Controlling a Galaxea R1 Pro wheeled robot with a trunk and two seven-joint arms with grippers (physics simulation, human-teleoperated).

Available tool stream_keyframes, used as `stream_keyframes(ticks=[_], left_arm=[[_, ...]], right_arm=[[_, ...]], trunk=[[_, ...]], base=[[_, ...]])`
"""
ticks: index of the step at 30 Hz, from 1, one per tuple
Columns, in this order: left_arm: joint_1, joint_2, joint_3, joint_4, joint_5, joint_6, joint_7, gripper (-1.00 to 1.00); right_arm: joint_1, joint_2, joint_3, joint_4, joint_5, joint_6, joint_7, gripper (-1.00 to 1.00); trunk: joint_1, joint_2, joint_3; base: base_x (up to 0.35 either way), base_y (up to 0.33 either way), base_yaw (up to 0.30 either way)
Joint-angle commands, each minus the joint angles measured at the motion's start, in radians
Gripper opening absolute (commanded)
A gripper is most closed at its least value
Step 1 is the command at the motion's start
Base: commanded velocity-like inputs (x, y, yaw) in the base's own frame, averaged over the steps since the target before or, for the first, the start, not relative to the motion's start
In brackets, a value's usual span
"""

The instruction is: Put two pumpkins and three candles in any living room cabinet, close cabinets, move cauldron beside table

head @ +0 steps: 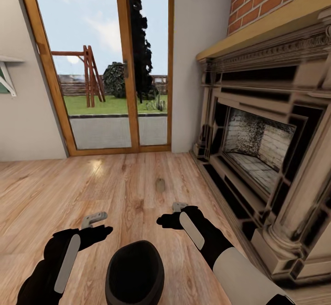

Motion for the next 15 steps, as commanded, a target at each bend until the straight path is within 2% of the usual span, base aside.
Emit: stream_keyframes(ticks=[1, 6, 15], left_arm=[[-0.001, -0.001, -0.001, -0.001, 0.011, 0.002, 0.010, 1.00], [-0.001, -0.005, -0.001, -0.001, 0.011, 0.000, 0.010, 1.00], [-0.001, -0.005, -0.002, -0.001, 0.009, 0.000, 0.010, 1.00]], right_arm=[[-0.001, 0.000, 0.002, -0.001, -0.010, 0.001, -0.010, 1.00], [-0.001, 0.000, 0.002, -0.002, -0.010, 0.001, -0.010, 1.00], [-0.001, 0.000, 0.002, -0.002, -0.010, 0.001, -0.010, 1.00]], trunk=[[0.000, 0.000, -0.001], [0.000, 0.000, -0.001], [0.003, -0.002, -0.028]], base=[[0.000, 0.000, 0.000], [0.000, 0.000, 0.000], [0.000, 0.000, 0.000]])
